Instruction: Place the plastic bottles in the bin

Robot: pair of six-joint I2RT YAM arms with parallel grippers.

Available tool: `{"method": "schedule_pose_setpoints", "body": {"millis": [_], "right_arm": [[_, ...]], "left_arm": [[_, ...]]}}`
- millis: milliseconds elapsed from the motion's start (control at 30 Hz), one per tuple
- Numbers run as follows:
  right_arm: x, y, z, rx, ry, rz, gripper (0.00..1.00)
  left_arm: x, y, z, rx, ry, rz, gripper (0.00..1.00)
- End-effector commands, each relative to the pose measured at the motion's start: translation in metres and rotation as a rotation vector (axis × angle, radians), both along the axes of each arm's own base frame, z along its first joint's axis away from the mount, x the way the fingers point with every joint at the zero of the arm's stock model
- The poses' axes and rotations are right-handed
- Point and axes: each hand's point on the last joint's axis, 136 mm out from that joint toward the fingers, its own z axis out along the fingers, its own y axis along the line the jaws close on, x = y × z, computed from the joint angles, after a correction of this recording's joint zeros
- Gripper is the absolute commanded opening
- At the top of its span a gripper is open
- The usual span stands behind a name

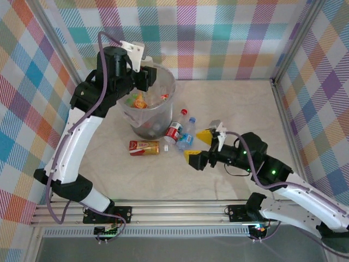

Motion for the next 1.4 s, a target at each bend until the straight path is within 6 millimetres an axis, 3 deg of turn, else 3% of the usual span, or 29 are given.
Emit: {"method": "schedule_pose_setpoints", "body": {"millis": [0,167,333,733,933,1067,1200,1367], "right_arm": [[0.014,0.002,0.017,-0.042,-0.148,-0.11,1.0],[0.012,0.018,0.016,-0.099,-0.217,-0.118,1.0],[0.01,0.025,0.019,-0.117,-0.258,-0.129,1.0],[0.007,0.019,0.012,-0.125,-0.233,-0.131,1.0],[0.007,0.016,0.008,-0.125,-0.218,-0.137,1.0],[0.007,0.015,0.007,-0.126,-0.214,-0.139,1.0],[0.008,0.016,0.006,-0.128,-0.209,-0.14,1.0],[0.008,0.017,0.006,-0.127,-0.207,-0.141,1.0]], "left_arm": [[0.014,0.017,0.007,0.13,-0.072,0.039,0.46],[0.043,0.02,-0.005,0.259,-0.098,0.056,0.46],[0.075,0.024,-0.031,0.404,-0.057,0.093,0.46],[0.136,0.048,-0.111,0.7,0.064,0.231,0.46],[0.148,0.055,-0.158,0.846,0.142,0.242,0.46],[0.147,0.054,-0.183,0.856,0.196,0.217,0.47],[0.142,0.049,-0.182,0.812,0.204,0.193,0.54],[0.131,0.043,-0.165,0.721,0.199,0.171,0.68]]}}
